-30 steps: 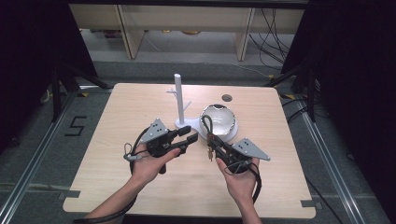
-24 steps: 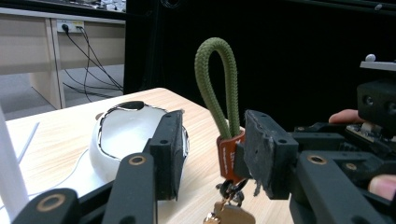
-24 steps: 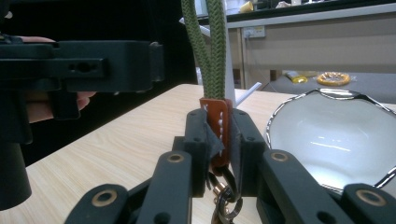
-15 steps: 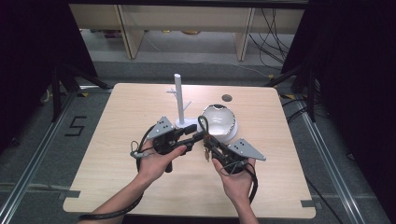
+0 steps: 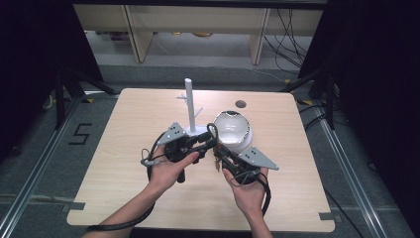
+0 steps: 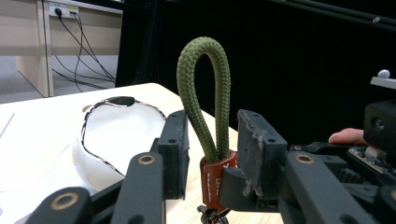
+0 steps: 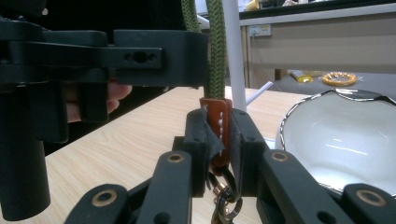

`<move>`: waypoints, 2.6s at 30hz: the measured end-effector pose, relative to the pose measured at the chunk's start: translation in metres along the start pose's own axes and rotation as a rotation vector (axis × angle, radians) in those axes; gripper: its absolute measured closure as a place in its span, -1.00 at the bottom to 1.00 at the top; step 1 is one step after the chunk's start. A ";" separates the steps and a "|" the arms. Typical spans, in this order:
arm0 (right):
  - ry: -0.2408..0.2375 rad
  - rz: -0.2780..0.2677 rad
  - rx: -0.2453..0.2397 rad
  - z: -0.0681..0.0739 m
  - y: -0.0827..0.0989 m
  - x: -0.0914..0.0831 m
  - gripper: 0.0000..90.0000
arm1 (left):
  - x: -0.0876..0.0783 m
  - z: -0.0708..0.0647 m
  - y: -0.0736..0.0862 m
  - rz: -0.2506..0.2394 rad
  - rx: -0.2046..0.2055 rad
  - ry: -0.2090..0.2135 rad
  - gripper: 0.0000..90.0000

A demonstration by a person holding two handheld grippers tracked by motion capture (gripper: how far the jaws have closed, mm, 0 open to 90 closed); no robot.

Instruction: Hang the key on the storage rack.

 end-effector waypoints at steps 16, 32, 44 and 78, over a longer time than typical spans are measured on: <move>-0.006 -0.016 -0.022 0.004 -0.004 0.000 0.77 | -0.004 0.002 -0.008 -0.019 -0.034 0.018 0.74; -0.022 -0.029 -0.018 0.008 -0.007 0.001 0.76 | -0.007 -0.001 -0.013 -0.023 -0.008 0.000 0.87; -0.035 0.032 -0.008 0.004 -0.005 0.003 0.51 | -0.013 0.011 -0.014 -0.013 0.025 -0.049 0.88; 0.139 0.108 0.041 -0.070 0.031 -0.048 0.20 | -0.063 0.069 -0.027 -0.053 0.085 -0.232 0.87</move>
Point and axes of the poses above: each handheld gripper's, and its own axes: x roughly forward along the jaws, y roughly out of its underside, z roughly to its left, the point moved 4 cm from there along x, roughly forward along the jaws, and after that the axes turned 2 degrees about y, right-handed, at the moved point
